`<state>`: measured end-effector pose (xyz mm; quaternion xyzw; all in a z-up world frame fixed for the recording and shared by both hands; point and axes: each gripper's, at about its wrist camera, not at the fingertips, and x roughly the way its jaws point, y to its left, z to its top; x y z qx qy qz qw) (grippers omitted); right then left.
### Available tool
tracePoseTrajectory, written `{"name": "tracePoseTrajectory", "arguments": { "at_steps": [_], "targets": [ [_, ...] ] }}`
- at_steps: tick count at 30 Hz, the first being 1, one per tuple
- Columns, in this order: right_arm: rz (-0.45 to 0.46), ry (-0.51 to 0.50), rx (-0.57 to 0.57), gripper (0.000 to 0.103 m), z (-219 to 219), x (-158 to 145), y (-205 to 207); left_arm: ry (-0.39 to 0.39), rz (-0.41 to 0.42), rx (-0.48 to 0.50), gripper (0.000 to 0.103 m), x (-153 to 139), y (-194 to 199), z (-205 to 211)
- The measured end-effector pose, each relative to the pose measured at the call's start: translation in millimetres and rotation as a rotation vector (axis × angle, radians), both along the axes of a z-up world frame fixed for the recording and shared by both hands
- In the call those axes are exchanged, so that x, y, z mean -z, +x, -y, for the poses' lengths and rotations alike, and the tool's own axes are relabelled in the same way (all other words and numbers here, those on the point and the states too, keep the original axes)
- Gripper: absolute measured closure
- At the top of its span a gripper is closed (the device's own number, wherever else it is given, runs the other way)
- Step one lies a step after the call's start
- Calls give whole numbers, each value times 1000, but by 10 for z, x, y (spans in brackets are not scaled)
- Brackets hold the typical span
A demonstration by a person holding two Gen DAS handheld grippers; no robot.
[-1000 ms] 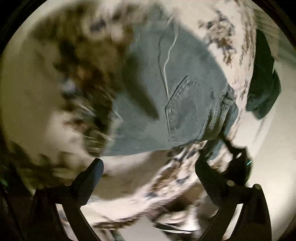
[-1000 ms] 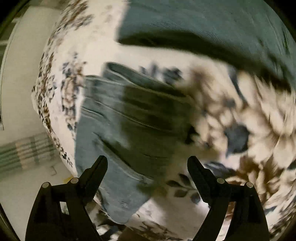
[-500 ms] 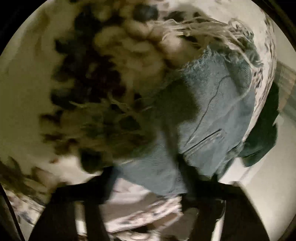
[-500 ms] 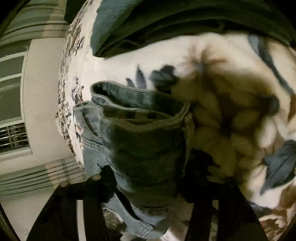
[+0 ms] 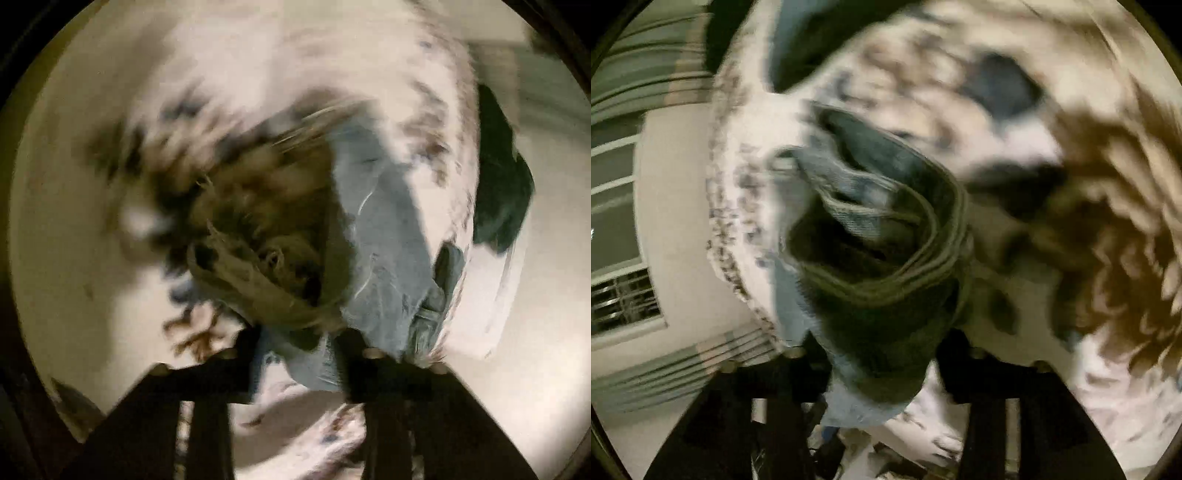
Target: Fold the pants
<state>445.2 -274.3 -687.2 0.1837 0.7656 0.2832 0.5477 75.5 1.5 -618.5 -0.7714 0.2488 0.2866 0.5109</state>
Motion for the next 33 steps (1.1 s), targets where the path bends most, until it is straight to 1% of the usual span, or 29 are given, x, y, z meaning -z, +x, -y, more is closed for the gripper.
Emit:
{"name": "tracePoseTrajectory", "arguments": {
  "at_steps": [1,2,3,5,6,8,9,10,11,12,13,15,18,20,21,22,23,24,26,27,29,31,33],
  "targets": [
    [-21,13,21,39,97,79,1,-38,19,-34,61,109,-17,42],
    [-42,32,43,35,152,149,11,-77,52,-80,59,276,-28,79],
    [-57,53,55,32,195,198,22,-96,74,-101,51,369,3,79],
    [-63,86,62,29,244,231,35,-114,66,-112,44,483,32,59],
    [-52,91,37,28,223,234,45,-114,57,-107,42,526,77,22],
    [-34,82,4,28,184,239,58,-116,28,-85,41,538,134,-44],
    [-28,78,0,28,198,229,44,-120,23,-92,41,521,163,-72],
    [-10,78,1,33,112,203,42,-105,8,-93,45,457,213,-113],
    [23,77,-2,43,31,156,30,-70,-2,-81,65,376,255,-187],
    [53,65,-13,60,-15,114,16,-32,-7,-58,74,287,295,-242],
    [70,54,-5,64,-97,70,-26,24,-16,-25,76,134,347,-299],
    [84,54,26,69,-88,-45,-69,100,-32,29,81,-106,431,-391],
    [93,79,91,74,33,-271,-149,174,-8,81,83,-432,554,-568],
    [94,88,126,75,43,-447,-180,202,0,118,83,-657,605,-655],
    [90,98,149,75,79,-524,-177,213,3,136,83,-700,622,-714],
    [91,102,169,75,121,-619,-199,231,1,166,83,-841,698,-773],
    [91,107,189,75,144,-725,-212,237,6,187,83,-848,614,-729],
    [91,116,214,76,68,-846,-211,243,19,212,83,-930,509,-664],
    [101,137,265,76,136,-1120,-175,270,27,274,83,-1140,743,-731],
    [110,149,290,76,160,-1260,-139,281,44,308,83,-1232,931,-821],
    [131,160,337,76,172,-1565,-29,304,64,369,83,-1452,1144,-828],
    [151,170,392,76,252,-1868,139,315,106,415,83,-1680,1414,-860],
    [171,185,446,77,331,-2111,346,329,159,462,83,-1918,1892,-953]
  ]
}}
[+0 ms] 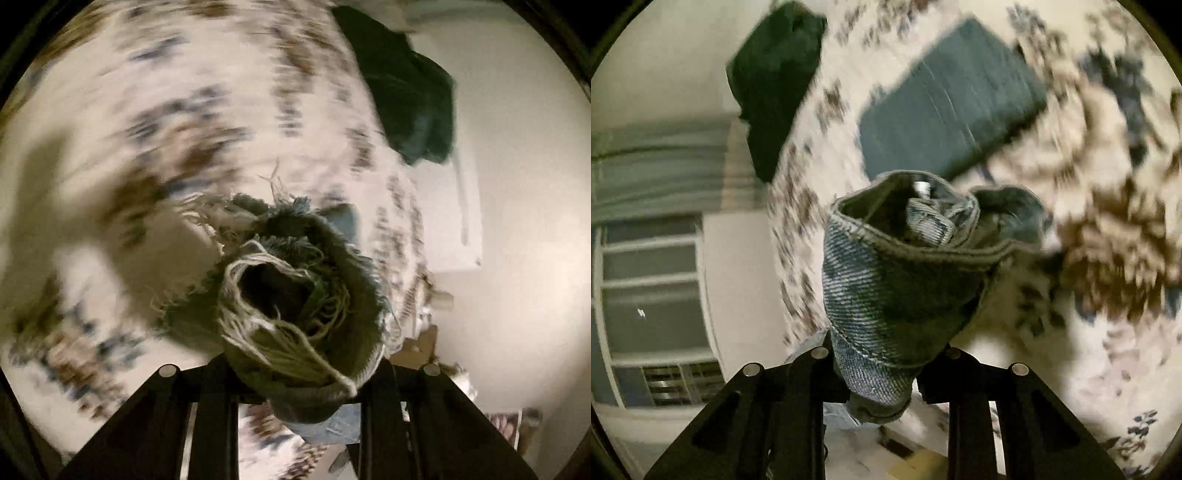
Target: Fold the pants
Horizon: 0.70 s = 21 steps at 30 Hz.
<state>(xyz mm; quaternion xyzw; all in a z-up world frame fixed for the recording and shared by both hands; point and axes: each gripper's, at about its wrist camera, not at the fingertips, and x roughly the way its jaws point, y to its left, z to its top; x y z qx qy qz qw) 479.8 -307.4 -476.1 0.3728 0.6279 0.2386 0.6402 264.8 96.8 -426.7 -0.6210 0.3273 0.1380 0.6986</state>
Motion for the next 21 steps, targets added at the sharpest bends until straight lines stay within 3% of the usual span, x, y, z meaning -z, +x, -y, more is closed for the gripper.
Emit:
{"name": "tracePoseTrajectory", "arguments": {
  "at_steps": [7,10,12,14,16,21],
  "targets": [
    [137,66,215,77,195,-866,1137,46,156,174,83,-621,1775,-158],
    [206,78,274,77,209,-1057,1634,80,212,234,83,-704,2389,-175],
    [222,69,303,77,198,-1005,1863,92,230,273,83,-583,2723,-184],
    [219,54,323,77,216,-763,1991,109,217,321,83,-308,2965,-198],
    [187,36,336,77,231,-302,2002,123,167,366,83,82,3104,-177],
    [-15,-20,351,77,264,1046,1664,91,-58,421,83,1356,2915,-147]
  ]
}}
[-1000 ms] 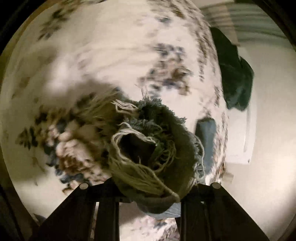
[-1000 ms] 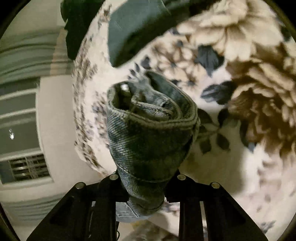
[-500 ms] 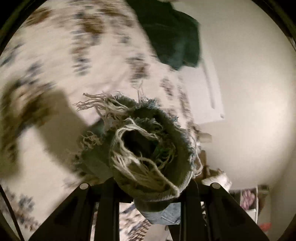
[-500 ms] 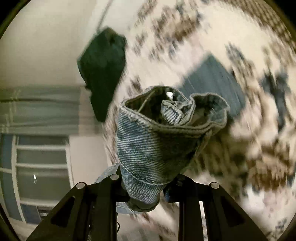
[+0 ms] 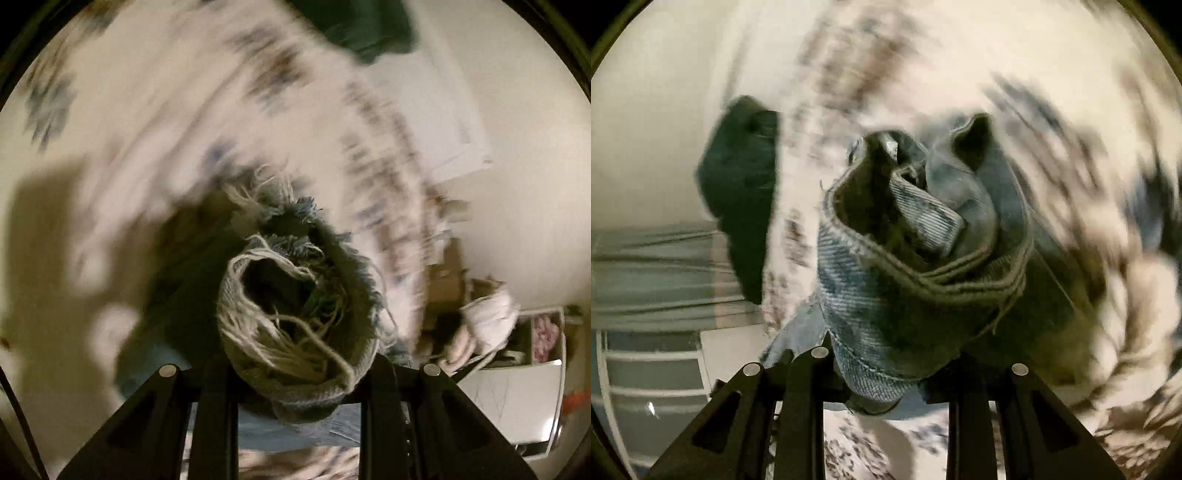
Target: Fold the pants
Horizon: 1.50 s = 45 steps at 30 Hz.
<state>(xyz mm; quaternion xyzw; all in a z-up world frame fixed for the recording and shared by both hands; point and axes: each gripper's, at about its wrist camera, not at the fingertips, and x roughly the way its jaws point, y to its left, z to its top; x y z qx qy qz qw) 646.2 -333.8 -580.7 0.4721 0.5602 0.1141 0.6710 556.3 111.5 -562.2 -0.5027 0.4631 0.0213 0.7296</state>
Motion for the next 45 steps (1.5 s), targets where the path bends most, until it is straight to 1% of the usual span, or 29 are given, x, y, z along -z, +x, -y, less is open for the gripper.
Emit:
{"name": "tracePoseTrajectory", "arguments": {
  "at_steps": [2,4,5,6,7,9,10,11,13,15,17,18,19,20,21,22,23,24,25,26,27,29,31,32,35,37,39,42,45],
  "targets": [
    [-25,25,29,76,35,236,-129,-16,-40,-4,83,292,-192,-8],
    [-36,64,50,73,48,327,-190,-25,-27,7,82,397,-322,-15],
    [-40,78,48,71,46,343,-192,-29,-18,16,79,402,-359,-31],
    [-43,94,46,63,52,354,-188,-50,-10,15,74,384,-393,-54],
    [-55,94,44,56,70,324,-166,-69,-13,7,72,369,-440,-86],
    [-55,73,45,51,118,218,-183,-109,-17,-13,71,266,-535,-105],
    [-50,53,44,51,144,174,-209,-116,-16,-29,69,235,-559,-132],
    [-45,32,46,52,160,107,-213,-101,-10,-34,69,165,-616,-140],
    [-29,-28,63,65,194,36,-257,-51,-21,-27,67,164,-610,-145],
    [-37,-66,57,65,193,87,-209,10,-64,0,66,196,-602,-85],
    [-63,-98,38,65,136,119,-168,99,-97,38,66,149,-597,-11],
    [-76,-111,31,58,126,156,-154,145,-112,62,64,97,-600,26],
    [-85,-163,7,37,95,91,-131,212,-140,93,62,3,-613,77],
    [-83,-250,-32,23,52,8,-66,306,-168,129,62,-136,-608,154],
    [-61,-333,-75,6,-23,-129,-48,389,-180,160,57,-250,-628,221],
    [-25,-436,-130,5,-126,-303,-37,480,-191,195,52,-367,-633,297],
    [-1,-589,-192,5,-259,-480,-34,580,-188,234,35,-503,-653,395],
    [30,-703,-236,5,-376,-605,-44,673,-170,272,16,-636,-690,499],
    [78,-810,-284,5,-516,-750,-68,725,-151,293,12,-715,-725,563],
    [109,-882,-321,5,-616,-841,-112,780,-121,312,10,-813,-776,643],
    [132,-939,-351,5,-708,-918,-156,811,-101,329,10,-874,-805,703],
    [166,-1000,-377,5,-781,-1078,-376,834,-78,365,9,-978,-835,800],
    [179,-1041,-366,5,-787,-1191,-514,865,-70,382,9,-1097,-880,895],
    [185,-1054,-355,5,-784,-1285,-563,868,-70,386,9,-1114,-782,935],
    [218,-1074,-325,5,-759,-1600,-719,874,-53,386,9,-1350,-844,1062],
    [239,-1068,-310,5,-708,-1815,-827,880,-42,382,9,-1507,-936,1121],
    [255,-1068,-309,5,-696,-2012,-968,890,-24,373,9,-1720,-1056,1213],
    [287,-1072,-305,5,-626,-2397,-1242,892,-8,360,9,-2049,-1269,1324],
    [321,-1068,-307,5,-538,-2808,-1543,917,27,340,9,-2510,-1586,1463]
  ]
}}
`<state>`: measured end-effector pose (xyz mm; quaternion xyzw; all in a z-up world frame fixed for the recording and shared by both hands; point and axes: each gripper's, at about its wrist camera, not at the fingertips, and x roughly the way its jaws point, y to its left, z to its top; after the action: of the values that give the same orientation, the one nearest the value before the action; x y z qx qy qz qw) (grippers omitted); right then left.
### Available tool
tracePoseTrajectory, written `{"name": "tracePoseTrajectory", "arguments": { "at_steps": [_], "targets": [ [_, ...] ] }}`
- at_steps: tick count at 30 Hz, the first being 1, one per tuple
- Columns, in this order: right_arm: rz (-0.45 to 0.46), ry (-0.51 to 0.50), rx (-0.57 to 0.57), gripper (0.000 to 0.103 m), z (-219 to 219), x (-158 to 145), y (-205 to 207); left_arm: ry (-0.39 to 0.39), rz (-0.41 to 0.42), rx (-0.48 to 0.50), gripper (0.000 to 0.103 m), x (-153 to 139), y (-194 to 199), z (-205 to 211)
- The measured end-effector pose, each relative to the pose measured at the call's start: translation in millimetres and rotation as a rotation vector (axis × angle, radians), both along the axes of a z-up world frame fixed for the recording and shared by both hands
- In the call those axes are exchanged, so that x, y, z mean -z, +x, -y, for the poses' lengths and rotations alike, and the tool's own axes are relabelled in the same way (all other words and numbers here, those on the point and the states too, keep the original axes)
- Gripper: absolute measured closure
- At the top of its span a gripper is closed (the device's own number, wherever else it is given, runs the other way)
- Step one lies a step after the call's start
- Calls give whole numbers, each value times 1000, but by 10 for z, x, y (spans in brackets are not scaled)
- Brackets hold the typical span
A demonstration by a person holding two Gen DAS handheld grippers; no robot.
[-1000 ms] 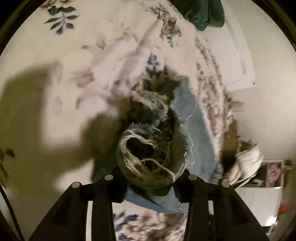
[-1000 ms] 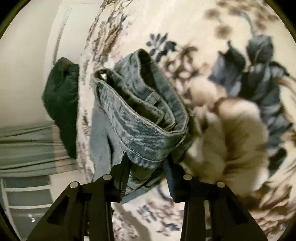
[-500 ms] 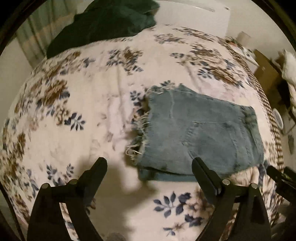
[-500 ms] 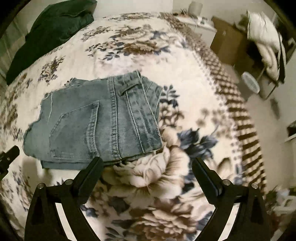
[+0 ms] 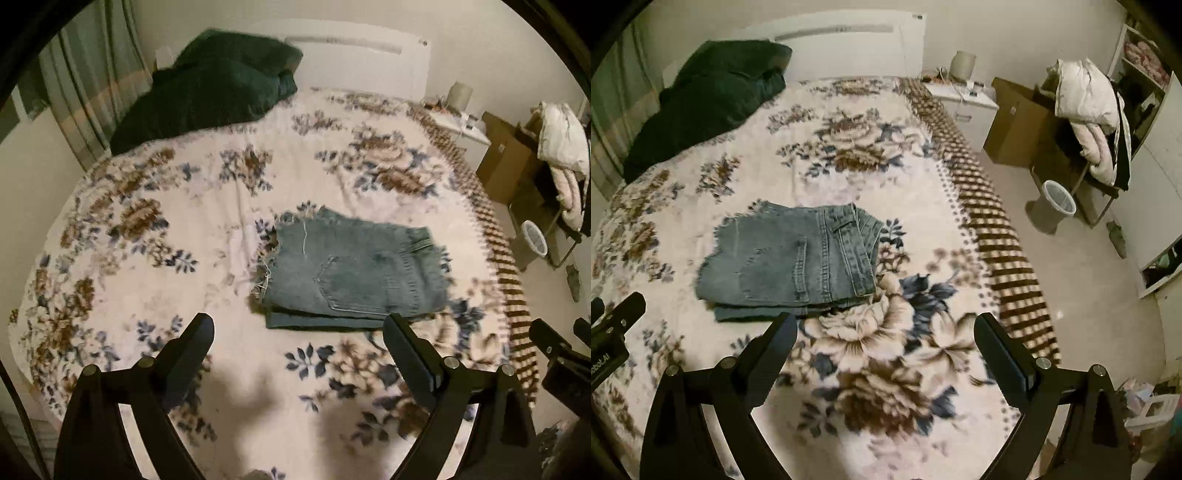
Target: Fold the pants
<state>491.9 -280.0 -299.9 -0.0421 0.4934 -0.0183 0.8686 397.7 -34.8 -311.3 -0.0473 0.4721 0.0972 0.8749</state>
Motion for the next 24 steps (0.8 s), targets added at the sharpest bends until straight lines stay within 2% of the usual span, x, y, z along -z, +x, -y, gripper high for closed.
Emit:
{"name": "tracePoseTrajectory", "arguments": {
  "at_steps": [8,14,19,24],
  "targets": [
    [103,-1,-78,5,164,-1302,-1069,34,103,-16,9,-1272,-1025,258],
    [163,5,-97,5,223,-2256,-1933,40,146,-16,9,-2031,-1724,339],
    [235,36,-114,5,240,-2983,-2679,38,195,-12,9,-2496,-2190,351],
    [297,46,-129,5,187,-3483,-3304,28,232,5,9,-2804,-2575,342]
  ]
}}
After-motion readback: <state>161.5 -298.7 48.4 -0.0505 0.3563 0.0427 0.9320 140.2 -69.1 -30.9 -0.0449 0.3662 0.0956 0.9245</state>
